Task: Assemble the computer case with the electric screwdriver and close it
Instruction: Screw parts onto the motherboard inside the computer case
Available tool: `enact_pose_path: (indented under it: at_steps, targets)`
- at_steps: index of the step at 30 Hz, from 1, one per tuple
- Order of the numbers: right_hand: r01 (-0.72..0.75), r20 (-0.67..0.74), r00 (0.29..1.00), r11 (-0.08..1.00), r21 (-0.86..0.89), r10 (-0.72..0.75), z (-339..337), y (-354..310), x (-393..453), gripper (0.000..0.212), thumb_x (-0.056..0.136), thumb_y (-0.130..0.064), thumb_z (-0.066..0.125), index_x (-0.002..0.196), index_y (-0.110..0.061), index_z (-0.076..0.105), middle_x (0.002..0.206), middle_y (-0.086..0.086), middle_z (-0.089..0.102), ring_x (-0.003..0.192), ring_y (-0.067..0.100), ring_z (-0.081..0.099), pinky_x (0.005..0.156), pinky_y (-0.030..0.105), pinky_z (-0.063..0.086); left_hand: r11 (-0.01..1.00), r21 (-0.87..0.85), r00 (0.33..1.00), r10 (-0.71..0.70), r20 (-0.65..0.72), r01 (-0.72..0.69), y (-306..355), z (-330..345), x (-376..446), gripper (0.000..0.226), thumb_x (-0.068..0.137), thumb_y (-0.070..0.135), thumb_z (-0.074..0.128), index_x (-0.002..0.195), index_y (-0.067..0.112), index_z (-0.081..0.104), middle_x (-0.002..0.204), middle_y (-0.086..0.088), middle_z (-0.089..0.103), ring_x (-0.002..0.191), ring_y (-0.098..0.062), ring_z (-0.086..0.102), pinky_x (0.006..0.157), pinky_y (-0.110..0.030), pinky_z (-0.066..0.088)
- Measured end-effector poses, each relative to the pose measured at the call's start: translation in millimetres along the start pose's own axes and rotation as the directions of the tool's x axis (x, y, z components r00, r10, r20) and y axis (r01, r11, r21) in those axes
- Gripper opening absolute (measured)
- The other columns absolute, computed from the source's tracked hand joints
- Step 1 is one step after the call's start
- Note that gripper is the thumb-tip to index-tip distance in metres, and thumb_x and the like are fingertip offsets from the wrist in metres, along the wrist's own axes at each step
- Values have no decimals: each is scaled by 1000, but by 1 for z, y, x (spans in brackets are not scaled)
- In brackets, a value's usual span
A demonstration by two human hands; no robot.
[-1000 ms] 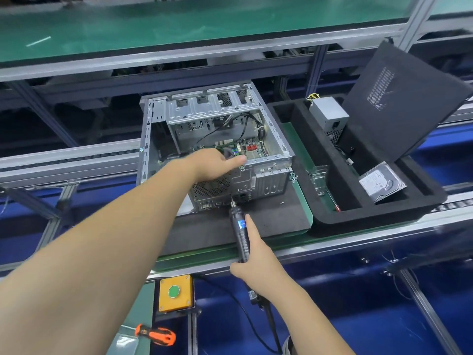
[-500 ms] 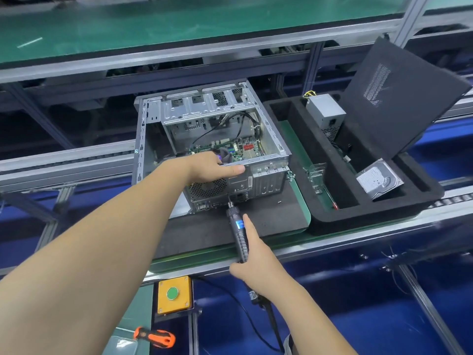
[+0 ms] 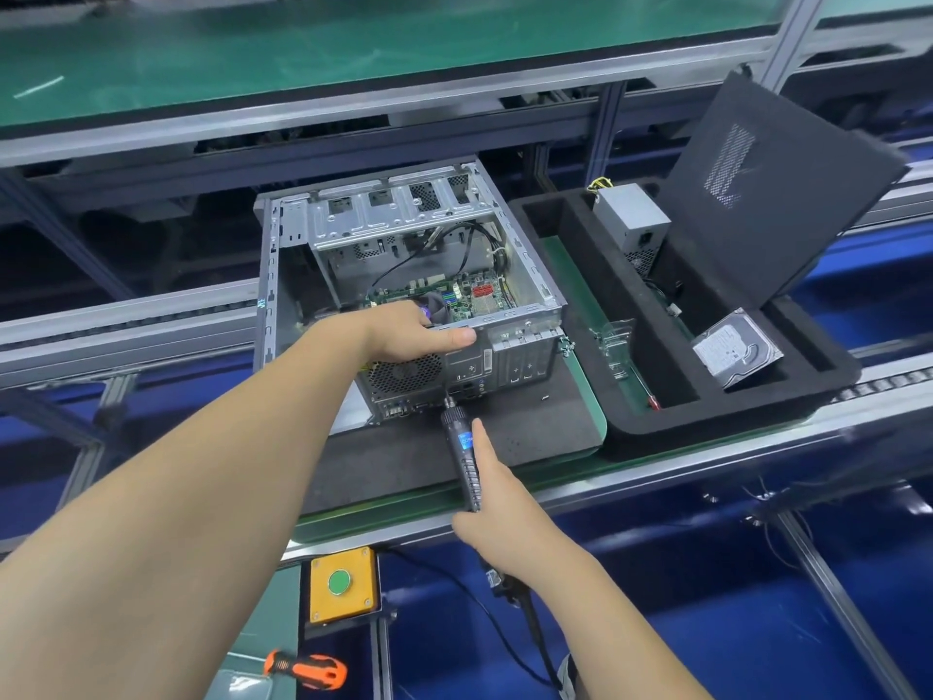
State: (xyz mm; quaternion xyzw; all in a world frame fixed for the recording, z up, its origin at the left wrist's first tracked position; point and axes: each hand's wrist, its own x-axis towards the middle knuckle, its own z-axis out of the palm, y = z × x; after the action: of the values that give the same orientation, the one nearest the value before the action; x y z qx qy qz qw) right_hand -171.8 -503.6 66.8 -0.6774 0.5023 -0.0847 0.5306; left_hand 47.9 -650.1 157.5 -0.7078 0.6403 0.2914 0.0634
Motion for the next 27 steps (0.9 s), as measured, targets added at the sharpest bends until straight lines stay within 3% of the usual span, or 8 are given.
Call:
enact_pose_path:
  at_steps: [4, 10, 13, 16, 19, 22, 25, 27]
  targets:
    - [-2, -10, 1000, 999, -40, 2, -1, 0, 1, 112, 92, -16, 60, 155, -56, -24, 137, -4, 41, 95, 15, 62, 76, 31, 58, 1000, 12, 1000, 29, 0, -29, 0, 0, -1, 110, 51, 110, 33, 97, 13, 58, 108, -3, 48, 98, -25, 56, 85, -38, 38]
    - [-27, -48, 998, 1000, -4, 27, -6, 6, 0, 115, 83, -22, 72, 157, -58, -9, 133, -8, 51, 88, 13, 58, 62, 19, 44, 998, -9, 995, 58, -85, -59, 0, 5, -2, 95, 54, 109, 32, 70, 16, 44, 78, -8, 58, 69, -26, 56, 71, -37, 43]
    - [-37, -66, 997, 999, 17, 38, -13, 5, -5, 109, 80, -29, 70, 155, -60, -2, 128, -10, 55, 79, 8, 58, 61, 19, 45, 994, 61, 963, 101, -249, -89, 0, 14, -9, 93, 62, 106, 27, 86, 24, 62, 86, -2, 69, 82, -26, 65, 73, -39, 48]
    - [-47, -98, 994, 999, 11, 47, -27, 2, -10, 96, 85, -40, 66, 155, -58, 3, 125, -9, 58, 82, 11, 62, 64, 24, 48, 983, 58, 776, 173, -606, -174, 1, 29, -25, 64, 85, 83, 36, 128, 42, 60, 116, 19, 69, 108, -14, 64, 86, -37, 51]
    - [-53, -103, 994, 995, -81, 45, -47, -2, -8, 84, 90, -44, 64, 157, -48, 12, 119, -5, 61, 81, 14, 65, 63, 28, 49, 970, -32, 584, 119, -803, -243, 1, 50, -49, 40, 94, 53, 51, 122, 26, 63, 114, 6, 68, 105, -20, 60, 91, -41, 48]
    - [-55, -67, 997, 984, -170, 44, -70, 0, -6, 63, 89, -37, 62, 145, -37, 33, 102, -5, 63, 68, 16, 63, 57, 30, 48, 945, -236, 481, -101, -871, -228, 15, 84, -79, 12, 96, 36, 57, 105, 29, 62, 100, 10, 64, 91, -14, 55, 81, -37, 43]
    - [-23, -4, 1000, 973, -231, 23, -97, 9, 1, 43, 86, -31, 60, 124, -36, 41, 98, 1, 63, 65, 18, 59, 56, 31, 50, 798, -570, 628, -345, -698, -196, 45, 123, -87, 14, 95, 39, 50, 84, 36, 57, 79, 15, 63, 76, -6, 57, 68, -35, 47]
    - [10, 43, 999, 960, -279, 2, -117, 17, 9, 41, 85, -32, 61, 120, -39, 40, 99, -1, 62, 67, 17, 60, 54, 29, 48, 765, -640, 705, -416, -575, -70, 67, 141, -76, 17, 94, 41, 50, 83, 34, 61, 79, 14, 66, 77, -9, 60, 71, -37, 52]
